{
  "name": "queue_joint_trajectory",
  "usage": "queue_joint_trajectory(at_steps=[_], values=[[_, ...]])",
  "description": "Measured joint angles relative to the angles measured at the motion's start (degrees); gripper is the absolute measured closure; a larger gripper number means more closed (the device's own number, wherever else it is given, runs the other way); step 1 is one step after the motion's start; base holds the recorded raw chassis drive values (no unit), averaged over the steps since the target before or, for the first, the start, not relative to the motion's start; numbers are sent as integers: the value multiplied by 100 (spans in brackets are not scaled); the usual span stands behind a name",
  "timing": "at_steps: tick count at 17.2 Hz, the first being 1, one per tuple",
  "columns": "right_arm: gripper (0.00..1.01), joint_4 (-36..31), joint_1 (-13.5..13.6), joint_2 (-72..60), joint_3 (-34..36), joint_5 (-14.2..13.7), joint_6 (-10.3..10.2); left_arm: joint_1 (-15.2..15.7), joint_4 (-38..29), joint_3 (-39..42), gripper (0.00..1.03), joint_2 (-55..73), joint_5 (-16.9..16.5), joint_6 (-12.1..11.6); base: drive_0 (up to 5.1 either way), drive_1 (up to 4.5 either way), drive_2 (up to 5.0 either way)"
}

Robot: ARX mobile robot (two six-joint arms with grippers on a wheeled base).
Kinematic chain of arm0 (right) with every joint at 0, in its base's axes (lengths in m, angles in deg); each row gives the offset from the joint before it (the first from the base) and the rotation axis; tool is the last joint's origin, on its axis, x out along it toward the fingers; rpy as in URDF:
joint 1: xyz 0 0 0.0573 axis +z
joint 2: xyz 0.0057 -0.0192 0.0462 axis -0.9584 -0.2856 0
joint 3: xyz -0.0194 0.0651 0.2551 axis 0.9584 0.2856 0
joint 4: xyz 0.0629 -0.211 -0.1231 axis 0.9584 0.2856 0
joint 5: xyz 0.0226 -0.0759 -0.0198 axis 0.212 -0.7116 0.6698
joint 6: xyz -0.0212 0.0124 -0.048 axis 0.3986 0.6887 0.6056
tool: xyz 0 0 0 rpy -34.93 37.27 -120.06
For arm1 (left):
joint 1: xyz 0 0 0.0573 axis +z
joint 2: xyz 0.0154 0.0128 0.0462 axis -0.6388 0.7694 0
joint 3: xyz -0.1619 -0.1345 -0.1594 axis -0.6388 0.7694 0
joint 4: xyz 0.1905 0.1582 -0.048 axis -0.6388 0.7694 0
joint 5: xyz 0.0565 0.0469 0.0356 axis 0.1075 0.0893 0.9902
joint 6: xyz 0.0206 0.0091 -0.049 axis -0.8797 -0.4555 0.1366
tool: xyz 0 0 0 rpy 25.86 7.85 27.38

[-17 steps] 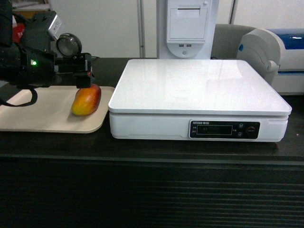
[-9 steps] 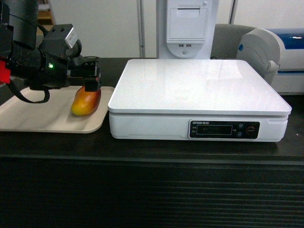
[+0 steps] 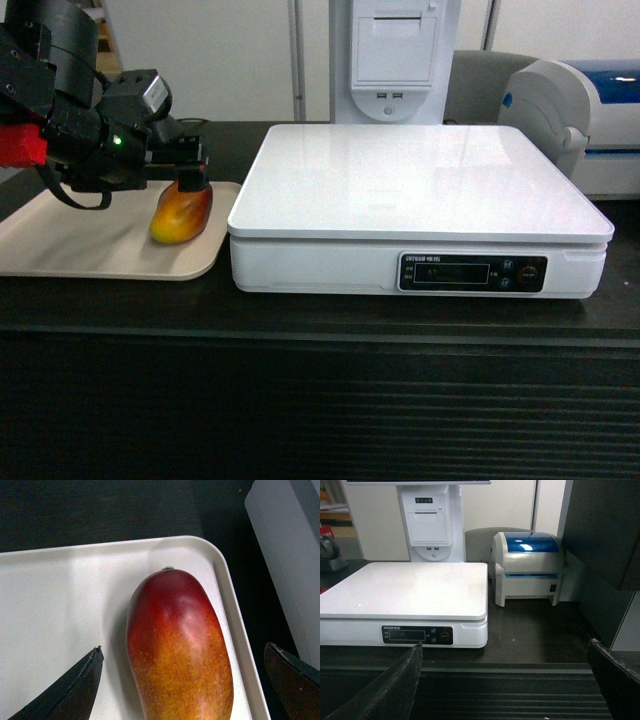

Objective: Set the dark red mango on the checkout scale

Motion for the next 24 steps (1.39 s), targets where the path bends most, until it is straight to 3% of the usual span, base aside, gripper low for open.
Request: queue_joint_trajectory(at_steps=[10,13,14,21,24], values=[[3,0,0,0,0,0,0,-50,400,-592,5,608,118,-168,0,0,0],[3,0,0,0,0,0,0,-42,463,-673,33,664,125,-282,0,0,0],[3,0,0,0,0,0,0,-42,463,-699,38,678,133,-284,0,0,0],[3,0,0,0,0,0,0,-13,407,-706,41,664,153,-393,0,0,0],[3,0,0,0,0,0,0,33,96,-160,41,166,181,-389,0,0,0]])
